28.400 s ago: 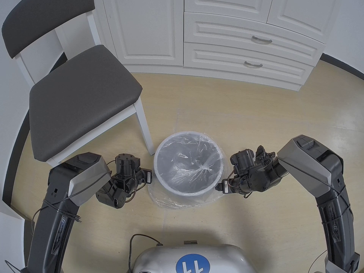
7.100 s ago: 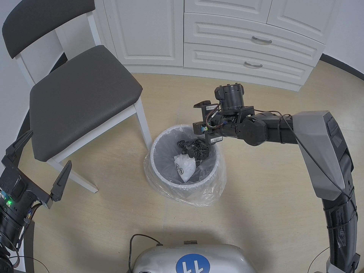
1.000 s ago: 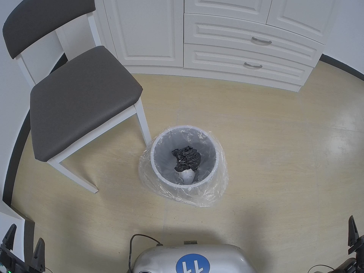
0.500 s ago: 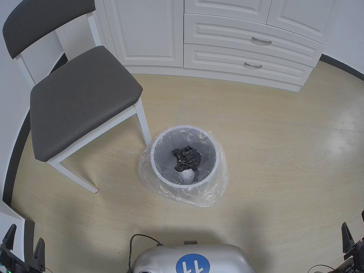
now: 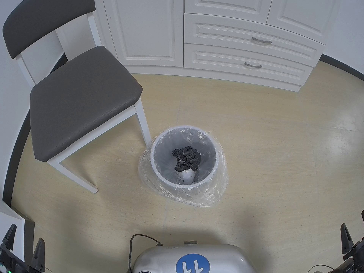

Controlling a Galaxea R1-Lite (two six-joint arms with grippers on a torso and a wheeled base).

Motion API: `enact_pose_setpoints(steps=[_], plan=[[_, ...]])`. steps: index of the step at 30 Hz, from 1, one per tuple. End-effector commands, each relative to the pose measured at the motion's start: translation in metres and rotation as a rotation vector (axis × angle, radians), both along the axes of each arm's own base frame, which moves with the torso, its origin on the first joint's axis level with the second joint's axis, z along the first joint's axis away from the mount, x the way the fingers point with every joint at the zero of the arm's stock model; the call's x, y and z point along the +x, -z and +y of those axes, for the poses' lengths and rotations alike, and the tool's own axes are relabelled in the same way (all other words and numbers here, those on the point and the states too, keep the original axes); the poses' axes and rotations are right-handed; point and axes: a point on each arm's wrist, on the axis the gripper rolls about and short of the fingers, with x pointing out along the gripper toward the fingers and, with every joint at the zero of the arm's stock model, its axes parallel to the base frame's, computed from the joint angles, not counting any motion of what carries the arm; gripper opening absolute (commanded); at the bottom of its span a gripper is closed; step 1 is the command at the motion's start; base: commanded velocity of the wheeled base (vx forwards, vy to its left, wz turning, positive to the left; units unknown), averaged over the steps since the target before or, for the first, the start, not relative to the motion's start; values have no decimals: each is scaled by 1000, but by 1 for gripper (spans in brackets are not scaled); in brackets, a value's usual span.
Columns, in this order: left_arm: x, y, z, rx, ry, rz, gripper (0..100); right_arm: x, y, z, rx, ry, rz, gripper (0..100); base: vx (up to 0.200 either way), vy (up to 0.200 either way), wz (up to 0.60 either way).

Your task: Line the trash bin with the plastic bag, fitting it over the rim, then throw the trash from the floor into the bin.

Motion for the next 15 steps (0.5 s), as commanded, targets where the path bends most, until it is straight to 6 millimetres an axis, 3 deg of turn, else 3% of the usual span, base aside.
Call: enact_pose_setpoints(steps=[1, 6, 15], plan=[[0, 5, 0, -1, -1, 3, 100, 0, 4, 0, -55, 20, 0, 100, 0, 0, 0], [0, 5, 0, -1, -1, 3, 100, 0, 5, -2, -65, 100, 9, 100, 0, 0, 0], [0, 5, 0, -1, -1, 3, 100, 0, 6, -2, 16, 71, 8, 100, 0, 0, 0]])
